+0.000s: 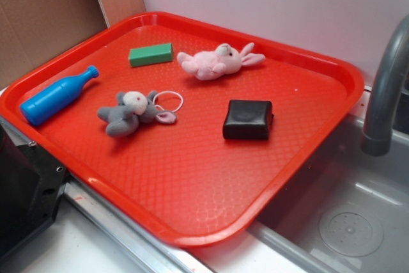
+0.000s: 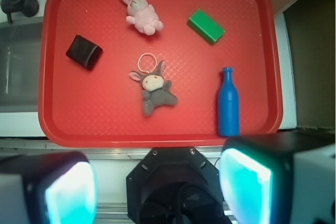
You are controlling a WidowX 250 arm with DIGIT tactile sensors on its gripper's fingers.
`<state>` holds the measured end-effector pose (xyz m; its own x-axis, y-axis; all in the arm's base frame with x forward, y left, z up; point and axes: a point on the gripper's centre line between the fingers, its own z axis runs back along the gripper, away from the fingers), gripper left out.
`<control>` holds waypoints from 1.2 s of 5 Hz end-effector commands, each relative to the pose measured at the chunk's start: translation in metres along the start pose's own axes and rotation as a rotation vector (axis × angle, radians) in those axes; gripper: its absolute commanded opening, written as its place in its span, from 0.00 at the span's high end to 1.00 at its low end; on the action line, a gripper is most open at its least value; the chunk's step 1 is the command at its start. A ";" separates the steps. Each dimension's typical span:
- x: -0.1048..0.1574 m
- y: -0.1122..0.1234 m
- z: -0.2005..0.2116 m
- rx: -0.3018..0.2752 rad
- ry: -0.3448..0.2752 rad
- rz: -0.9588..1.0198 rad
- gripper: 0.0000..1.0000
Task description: Grab the green block.
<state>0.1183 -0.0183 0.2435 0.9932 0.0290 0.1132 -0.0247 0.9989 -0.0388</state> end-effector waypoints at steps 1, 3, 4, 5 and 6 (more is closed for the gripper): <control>0.000 0.000 0.000 0.000 0.000 0.000 0.00; 0.000 0.000 0.000 0.000 0.000 0.000 0.00; 0.050 0.001 0.000 -0.037 -0.027 0.004 0.00; 0.099 0.010 -0.013 -0.002 -0.039 -0.192 0.00; 0.146 0.016 -0.051 -0.008 0.010 -0.443 0.00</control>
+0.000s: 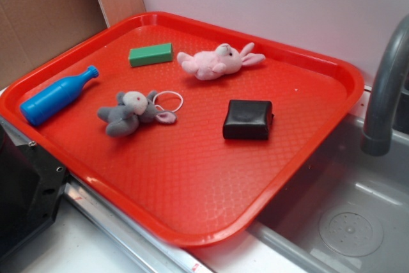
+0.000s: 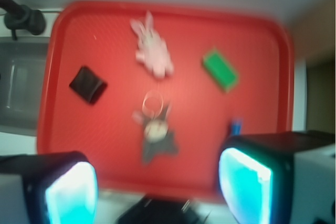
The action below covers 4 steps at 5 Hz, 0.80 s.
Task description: Grab the green block.
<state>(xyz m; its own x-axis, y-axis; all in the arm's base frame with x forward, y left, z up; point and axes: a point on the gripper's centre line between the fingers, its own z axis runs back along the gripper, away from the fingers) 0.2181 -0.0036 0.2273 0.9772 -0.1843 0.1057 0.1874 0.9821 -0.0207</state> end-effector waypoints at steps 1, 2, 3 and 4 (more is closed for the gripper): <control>0.052 0.021 -0.056 -0.006 0.060 -0.480 0.00; 0.052 0.034 -0.080 -0.005 0.078 -0.538 0.00; 0.052 0.052 -0.102 0.005 0.101 -0.501 0.00; 0.046 0.073 -0.117 -0.001 0.085 -0.410 0.00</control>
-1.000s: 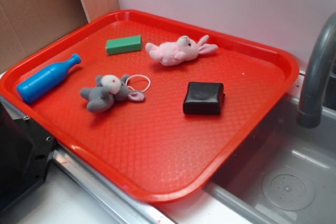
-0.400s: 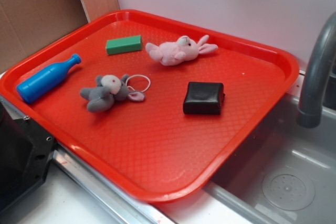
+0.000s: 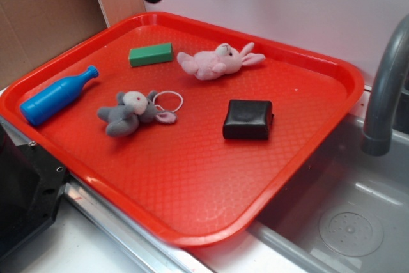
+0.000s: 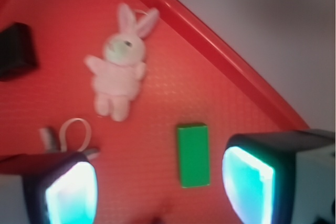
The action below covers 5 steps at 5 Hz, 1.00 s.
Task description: Grab the green block.
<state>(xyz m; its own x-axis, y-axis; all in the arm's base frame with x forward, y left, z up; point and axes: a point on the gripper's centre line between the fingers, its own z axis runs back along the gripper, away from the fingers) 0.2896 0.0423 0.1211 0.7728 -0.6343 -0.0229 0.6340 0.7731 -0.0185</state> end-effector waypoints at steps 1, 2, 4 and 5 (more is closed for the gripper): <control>-0.027 0.015 -0.022 0.011 -0.002 0.135 0.00; -0.044 0.016 -0.037 -0.016 0.030 0.150 0.00; -0.036 0.026 -0.057 0.006 -0.002 0.142 0.00; -0.025 0.028 -0.061 0.023 -0.014 0.128 0.00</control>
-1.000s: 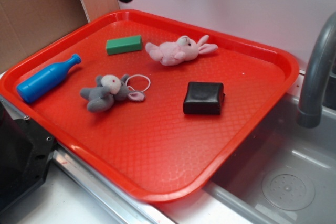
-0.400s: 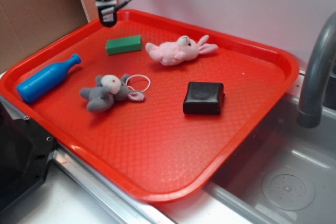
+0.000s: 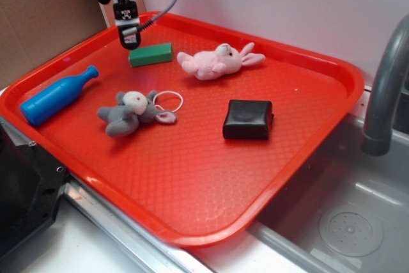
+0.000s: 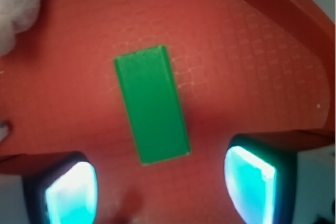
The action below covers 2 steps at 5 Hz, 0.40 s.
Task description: Grab the green block.
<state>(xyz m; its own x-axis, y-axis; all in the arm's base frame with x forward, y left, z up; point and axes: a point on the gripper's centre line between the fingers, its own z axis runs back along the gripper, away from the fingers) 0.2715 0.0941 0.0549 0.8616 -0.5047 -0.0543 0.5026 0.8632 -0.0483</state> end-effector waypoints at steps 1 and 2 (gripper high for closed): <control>0.030 -0.008 -0.005 0.054 -0.029 -0.062 0.00; 0.031 -0.008 -0.023 0.041 0.003 -0.074 0.00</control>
<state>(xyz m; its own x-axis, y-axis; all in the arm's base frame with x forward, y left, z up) 0.2857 0.0812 0.0192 0.8226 -0.5610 -0.0932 0.5582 0.8278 -0.0564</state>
